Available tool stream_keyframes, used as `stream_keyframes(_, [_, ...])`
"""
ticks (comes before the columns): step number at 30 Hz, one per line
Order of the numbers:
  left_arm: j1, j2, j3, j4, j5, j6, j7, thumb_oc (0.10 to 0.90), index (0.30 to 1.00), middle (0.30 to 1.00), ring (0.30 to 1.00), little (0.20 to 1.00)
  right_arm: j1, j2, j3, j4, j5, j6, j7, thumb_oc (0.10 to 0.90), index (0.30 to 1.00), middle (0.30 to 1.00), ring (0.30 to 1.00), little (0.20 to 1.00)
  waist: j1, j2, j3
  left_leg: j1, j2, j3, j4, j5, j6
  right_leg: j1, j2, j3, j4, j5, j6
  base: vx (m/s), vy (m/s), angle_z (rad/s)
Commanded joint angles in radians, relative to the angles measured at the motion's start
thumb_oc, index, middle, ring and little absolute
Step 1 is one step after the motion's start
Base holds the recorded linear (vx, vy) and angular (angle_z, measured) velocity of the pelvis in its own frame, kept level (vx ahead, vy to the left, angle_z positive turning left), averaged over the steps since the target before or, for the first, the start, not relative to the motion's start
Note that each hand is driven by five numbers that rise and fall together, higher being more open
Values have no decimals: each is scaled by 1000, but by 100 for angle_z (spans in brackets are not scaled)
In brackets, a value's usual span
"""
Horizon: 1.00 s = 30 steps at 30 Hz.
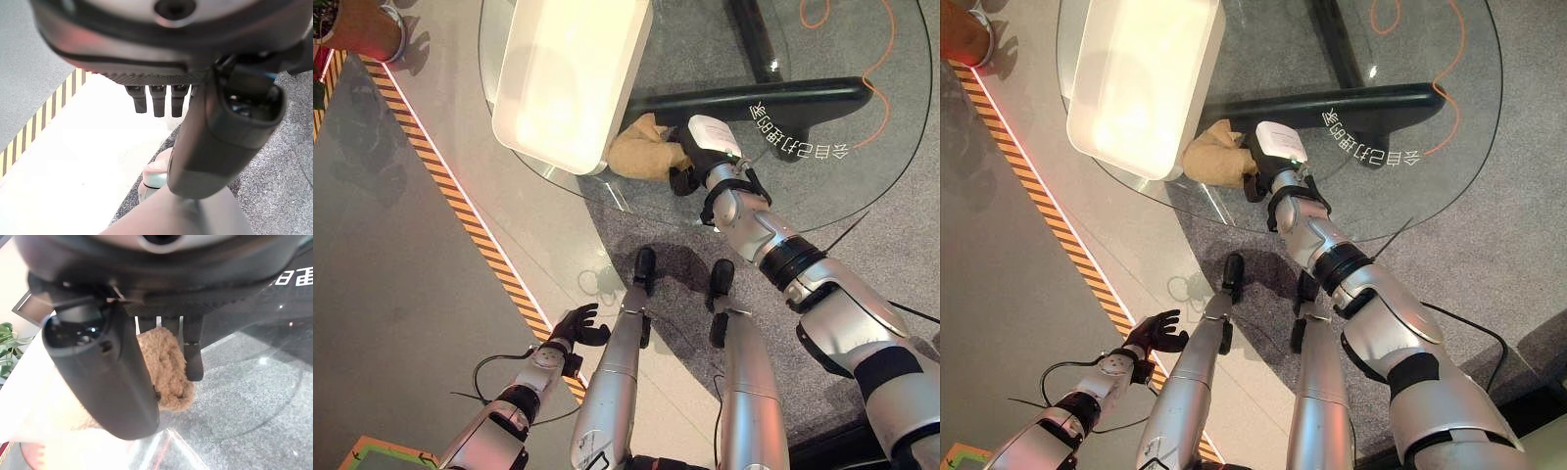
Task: Wipe the table with a cloth and put it in the basket.
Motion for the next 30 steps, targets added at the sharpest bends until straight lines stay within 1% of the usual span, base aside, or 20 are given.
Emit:
stream_keyframes(1, [16,-25,-15,16,22,20,1,800,900,900,900,900,15,98,46,-98,-40,-77,33,100,300,300,300,200,15,-31,15,-12,-75,67,66,-10,86,39,-12,-45,-95,85,22,0,0,0])
stream_keyframes(2, [15,-24,-18,16,19,20,0,800,900,900,900,900,15,94,45,-87,-29,-79,8,100,300,300,300,200,16,-30,15,-12,-75,67,65,-11,86,40,-13,-46,-97,86,22,0,0,0])
stream_keyframes(4, [13,-23,-18,16,21,22,-1,800,900,900,900,900,17,95,38,-82,-31,-77,-6,100,300,300,300,200,16,-30,15,-12,-75,67,65,-11,86,40,-14,-47,-97,86,23,3,-4,2])
stream_keyframes(9, [10,-27,-26,19,13,22,1,800,900,900,900,900,0,80,13,-46,-4,-45,-101,100,300,300,300,200,14,-25,15,-15,-76,67,69,-12,87,34,-14,-44,-92,87,23,22,1,9])
stream_keyframes(10, [24,-28,-31,21,13,22,0,800,900,900,900,900,12,78,8,-36,1,-43,-126,100,300,300,300,200,14,-26,15,12,-77,67,79,-44,84,56,-16,-35,-76,54,30,74,6,12])
stream_keyframes(12, [26,-29,-35,27,8,17,0,800,900,900,900,900,0,67,-12,-9,18,-31,-202,100,300,300,300,200,14,-22,15,11,-76,67,82,-46,85,54,-16,-34,-71,54,30,37,4,3])
stream_keyframes(13, [26,-29,-35,28,7,15,-1,800,900,900,900,900,-2,64,-16,-5,21,-27,-213,100,300,300,300,200,13,-22,15,11,-77,67,82,-46,85,54,-15,-33,-71,54,31,0,0,0])
stream_keyframes(15, [32,-30,-36,35,5,4,-3,800,900,900,900,900,-16,46,-37,17,39,-21,-281,100,300,300,300,200,14,-20,15,10,-75,68,85,-48,86,53,-16,-32,-68,53,30,0,0,0])
stream_keyframes(16, [36,-31,-38,38,4,-2,-3,800,900,900,900,900,-28,30,-52,35,58,-20,-332,100,300,300,300,200,15,-19,15,10,-75,68,86,-50,86,54,-16,-32,-68,53,31,0,0,0])
stream_keyframes(21, [50,-29,-41,42,1,-13,-3,800,900,900,900,900,-69,-27,-103,87,116,-19,-474,100,300,300,300,200,17,-18,15,7,-73,65,94,-59,88,49,-13,-29,-58,50,33,0,0,0])
stream_keyframes(24, [57,-28,-42,42,-3,-17,-5,800,900,900,900,900,-88,-62,-131,113,143,-18,-542,100,300,300,300,200,17,-17,15,8,-73,64,96,-63,89,48,-11,-27,-54,48,33,4,3,1])
stream_keyframes(30, [70,-20,-42,36,-13,-25,-9,800,900,900,900,900,-108,-135,-170,154,214,-27,-627,100,300,300,300,200,14,-16,15,-1,-72,64,108,-72,92,37,-8,-23,-43,41,30,1,3,1])
